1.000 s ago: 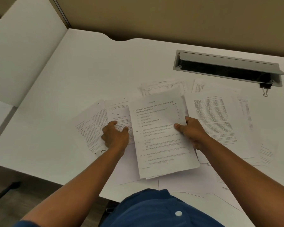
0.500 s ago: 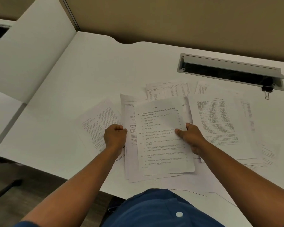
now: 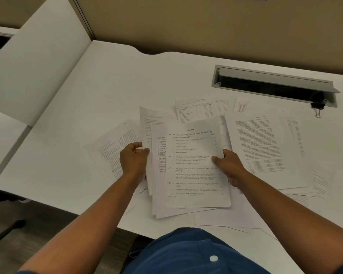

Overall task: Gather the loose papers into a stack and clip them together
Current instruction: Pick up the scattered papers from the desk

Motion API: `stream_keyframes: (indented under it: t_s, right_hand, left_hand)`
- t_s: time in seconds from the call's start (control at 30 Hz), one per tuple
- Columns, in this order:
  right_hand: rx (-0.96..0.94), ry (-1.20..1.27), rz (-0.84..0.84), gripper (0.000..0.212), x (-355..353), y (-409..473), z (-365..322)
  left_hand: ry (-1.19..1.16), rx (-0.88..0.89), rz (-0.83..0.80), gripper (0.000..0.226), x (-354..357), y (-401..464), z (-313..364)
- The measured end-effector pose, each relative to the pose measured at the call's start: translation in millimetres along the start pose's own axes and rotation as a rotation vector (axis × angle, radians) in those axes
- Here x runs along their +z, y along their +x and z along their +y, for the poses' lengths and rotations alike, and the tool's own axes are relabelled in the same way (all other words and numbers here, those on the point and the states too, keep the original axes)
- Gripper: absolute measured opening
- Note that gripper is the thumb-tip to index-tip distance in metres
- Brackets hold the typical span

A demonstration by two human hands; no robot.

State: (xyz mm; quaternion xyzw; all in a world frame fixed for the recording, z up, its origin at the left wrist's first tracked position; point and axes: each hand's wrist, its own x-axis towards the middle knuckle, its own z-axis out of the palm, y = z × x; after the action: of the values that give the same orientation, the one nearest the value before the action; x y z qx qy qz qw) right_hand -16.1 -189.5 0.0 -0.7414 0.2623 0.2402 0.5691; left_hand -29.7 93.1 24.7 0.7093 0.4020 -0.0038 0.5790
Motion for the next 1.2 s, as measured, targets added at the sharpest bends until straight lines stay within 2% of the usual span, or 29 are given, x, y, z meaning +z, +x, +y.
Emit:
stream_keyframes:
  t_s: [0.13,0.3,0.4,0.7,0.83,0.9,1.0,1.07,1.2]
  right_hand:
    - [0.007,-0.001,0.007,0.027,1,-1,0]
    - [0.009,-0.006,0.012,0.024,2,-1,-1]
    - [0.009,-0.009,0.016,0.023,3,-3,-2]
    - [-0.008,0.050,0.040,0.025,-2,-7,-2]
    - [-0.026,0.073,0.033,0.027,-3,-7,-4]
    - [-0.031,0.092,0.020,0.026,-2,-8,-6]
    - [-0.032,0.172,-0.025,0.020,0,-10,-10]
    - [-0.033,0.244,-0.065,0.020,1,-12,-14]
    - [-0.060,0.305,-0.168,0.026,1,-17,-19]
  left_hand:
    - [0.048,0.091,-0.011,0.009,-9,0,28]
    - [0.448,0.512,0.075,0.014,-28,-11,72]
    - [0.591,0.660,0.093,0.015,-38,-17,98]
    - [0.663,0.764,0.198,0.023,-56,-35,138]
    - [0.565,0.810,0.227,0.022,-54,-39,139]
    - [0.498,0.791,0.184,0.020,-48,-34,135]
    - [0.386,0.604,0.017,0.017,-31,-16,114]
    - [0.397,0.483,-0.083,0.015,-17,-8,90]
    - [0.379,0.299,-0.205,0.012,1,-11,49]
